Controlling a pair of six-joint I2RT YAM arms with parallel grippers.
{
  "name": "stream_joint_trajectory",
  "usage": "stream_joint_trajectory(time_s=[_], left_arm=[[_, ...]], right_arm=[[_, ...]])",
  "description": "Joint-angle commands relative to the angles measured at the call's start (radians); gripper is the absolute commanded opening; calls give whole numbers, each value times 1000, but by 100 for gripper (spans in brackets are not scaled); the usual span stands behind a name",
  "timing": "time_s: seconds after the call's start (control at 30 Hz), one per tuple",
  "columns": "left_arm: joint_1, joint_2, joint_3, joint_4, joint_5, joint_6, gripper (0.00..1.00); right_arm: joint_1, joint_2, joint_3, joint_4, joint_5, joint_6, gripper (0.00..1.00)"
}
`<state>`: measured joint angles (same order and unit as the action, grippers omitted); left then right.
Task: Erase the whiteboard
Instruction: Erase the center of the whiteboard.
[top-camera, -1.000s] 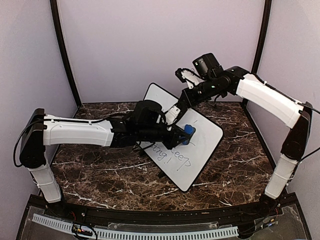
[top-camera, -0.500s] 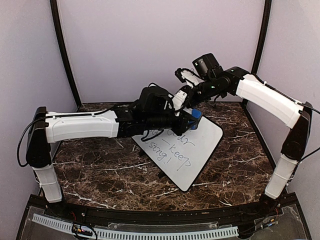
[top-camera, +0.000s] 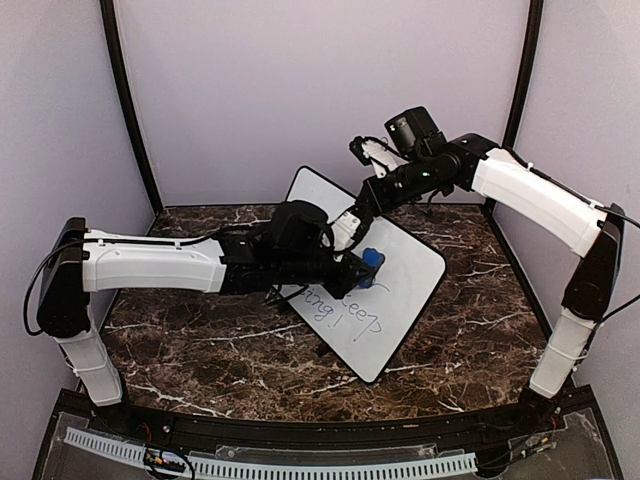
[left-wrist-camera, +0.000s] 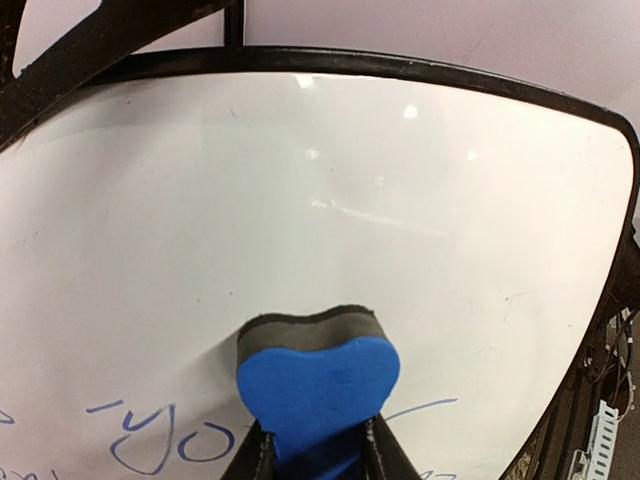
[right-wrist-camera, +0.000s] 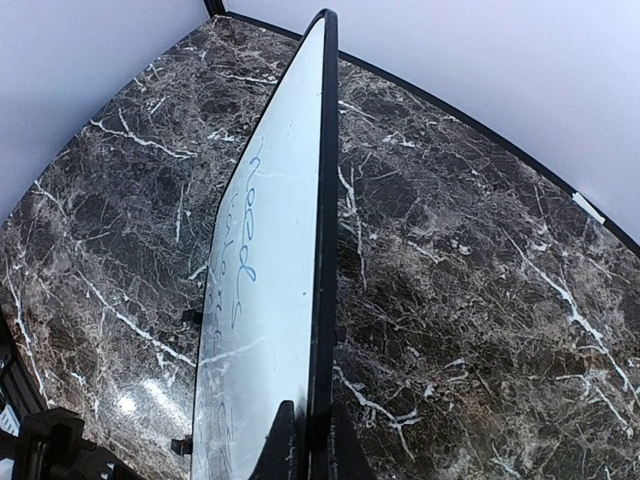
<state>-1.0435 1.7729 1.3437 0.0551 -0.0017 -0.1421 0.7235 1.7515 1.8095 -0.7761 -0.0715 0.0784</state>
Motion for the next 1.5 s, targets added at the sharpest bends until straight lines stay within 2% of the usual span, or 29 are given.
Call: stream_joint_trajectory(time_s=[0.0, 0.17, 0.27, 0.53, 0.93, 1.2, 1.47], left_arm=[[8, 29, 17, -39, -43, 15, 0], [8, 62, 120, -87, -25, 34, 0], [8, 61, 126, -124, -10, 39, 0], [8, 29, -19, -153, -17, 30, 0], [19, 30, -69, -137, -95, 6, 0], [180, -70, -116, -64, -55, -32, 0], [315, -164, -153, 147, -84, 30, 0]], right_arm=[[51, 18, -15, -74, -25, -60, 0], [51, 11, -21, -75, -18, -61, 0], [51, 8, -19, -76, -17, -62, 0], [48, 15, -14, -73, -20, -64, 0], [47, 11, -21, -73, -17, -61, 0], [48, 8, -28, -68, -22, -60, 0], [48, 11, -34, -62, -26, -60, 0]])
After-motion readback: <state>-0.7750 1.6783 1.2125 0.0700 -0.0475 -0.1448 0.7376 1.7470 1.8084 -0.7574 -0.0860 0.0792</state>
